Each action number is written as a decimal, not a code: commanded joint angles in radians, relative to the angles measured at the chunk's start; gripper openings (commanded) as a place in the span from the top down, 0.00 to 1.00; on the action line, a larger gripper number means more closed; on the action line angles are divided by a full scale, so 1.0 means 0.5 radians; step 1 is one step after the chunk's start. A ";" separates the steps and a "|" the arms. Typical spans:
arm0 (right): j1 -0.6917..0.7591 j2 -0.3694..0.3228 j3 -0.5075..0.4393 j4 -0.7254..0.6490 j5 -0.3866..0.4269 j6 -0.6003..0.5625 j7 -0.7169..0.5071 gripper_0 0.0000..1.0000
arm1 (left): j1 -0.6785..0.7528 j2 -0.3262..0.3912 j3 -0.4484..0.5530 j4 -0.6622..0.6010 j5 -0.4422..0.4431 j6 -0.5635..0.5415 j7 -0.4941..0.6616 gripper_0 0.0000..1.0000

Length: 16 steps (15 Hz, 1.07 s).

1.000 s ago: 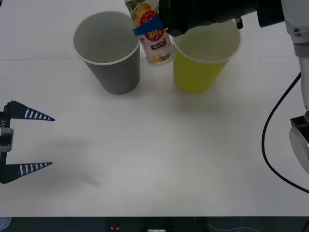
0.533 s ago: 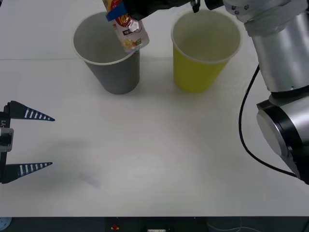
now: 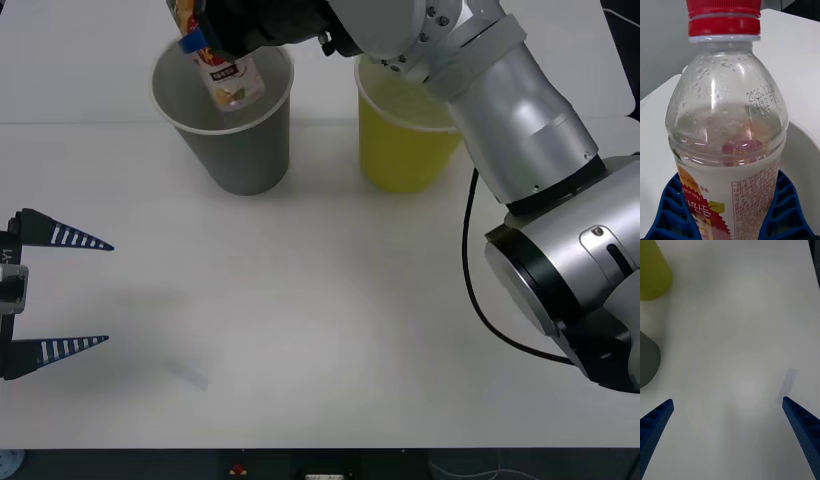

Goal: Put the can into the green bin and the plastic bottle into the gray bin

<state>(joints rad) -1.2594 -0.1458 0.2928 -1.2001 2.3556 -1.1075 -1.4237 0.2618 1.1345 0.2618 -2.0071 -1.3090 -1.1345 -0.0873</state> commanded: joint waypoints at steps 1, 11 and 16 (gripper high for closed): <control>0.000 0.006 0.022 0.010 0.007 0.012 0.003 0.94 | 0.000 0.000 0.000 0.000 0.000 0.000 0.000 0.00; 0.000 0.000 0.025 0.010 -0.008 0.058 0.025 0.00 | 0.000 0.000 0.000 0.000 0.000 0.000 0.000 0.00; 0.000 -0.132 0.010 -0.131 -0.161 -0.135 0.086 0.00 | 0.000 0.000 0.000 0.000 0.000 0.000 0.000 0.00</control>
<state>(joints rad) -1.2595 -0.1963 0.3025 -1.2470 2.3016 -1.1514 -1.3852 0.2618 1.1345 0.2618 -2.0071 -1.3090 -1.1345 -0.0873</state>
